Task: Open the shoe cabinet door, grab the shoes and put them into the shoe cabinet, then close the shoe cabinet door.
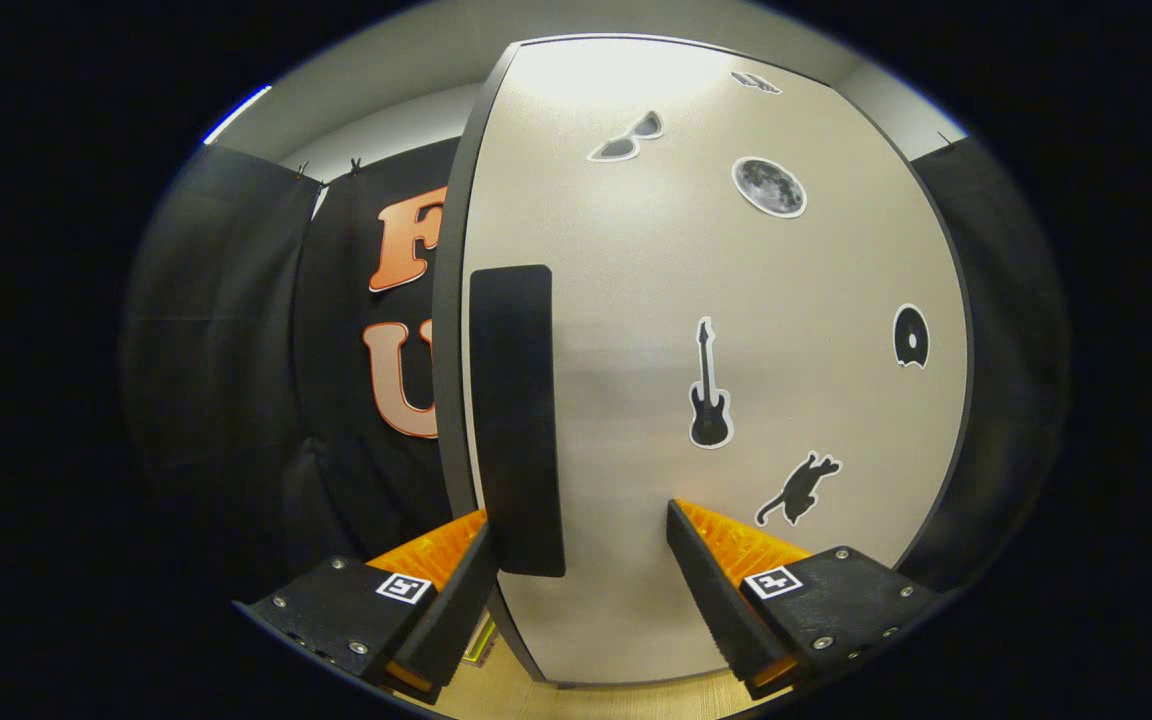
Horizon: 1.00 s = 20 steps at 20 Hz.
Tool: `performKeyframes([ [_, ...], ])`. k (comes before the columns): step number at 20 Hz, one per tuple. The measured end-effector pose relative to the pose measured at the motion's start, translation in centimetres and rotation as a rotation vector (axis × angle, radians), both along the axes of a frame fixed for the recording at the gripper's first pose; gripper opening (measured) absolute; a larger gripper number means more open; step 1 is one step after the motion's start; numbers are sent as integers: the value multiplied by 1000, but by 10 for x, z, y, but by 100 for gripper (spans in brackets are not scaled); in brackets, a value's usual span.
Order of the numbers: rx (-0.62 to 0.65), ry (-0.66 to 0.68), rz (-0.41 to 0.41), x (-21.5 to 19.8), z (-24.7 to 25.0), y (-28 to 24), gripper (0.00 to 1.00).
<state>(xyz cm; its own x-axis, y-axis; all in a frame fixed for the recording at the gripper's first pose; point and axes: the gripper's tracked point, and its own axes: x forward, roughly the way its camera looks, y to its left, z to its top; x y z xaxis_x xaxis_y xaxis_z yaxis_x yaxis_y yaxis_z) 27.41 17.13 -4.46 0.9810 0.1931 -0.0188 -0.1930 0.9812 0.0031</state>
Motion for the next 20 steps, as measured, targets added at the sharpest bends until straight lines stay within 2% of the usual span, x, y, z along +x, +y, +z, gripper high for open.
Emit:
performKeyframes([
  [4,-10,10,28,-12,5,6,98],
  [7,-17,3,25,-37,14,-1,97],
  [11,-34,25,7,-91,17,-28,98],
  [20,-39,-10,-126,-229,44,-109,98],
])
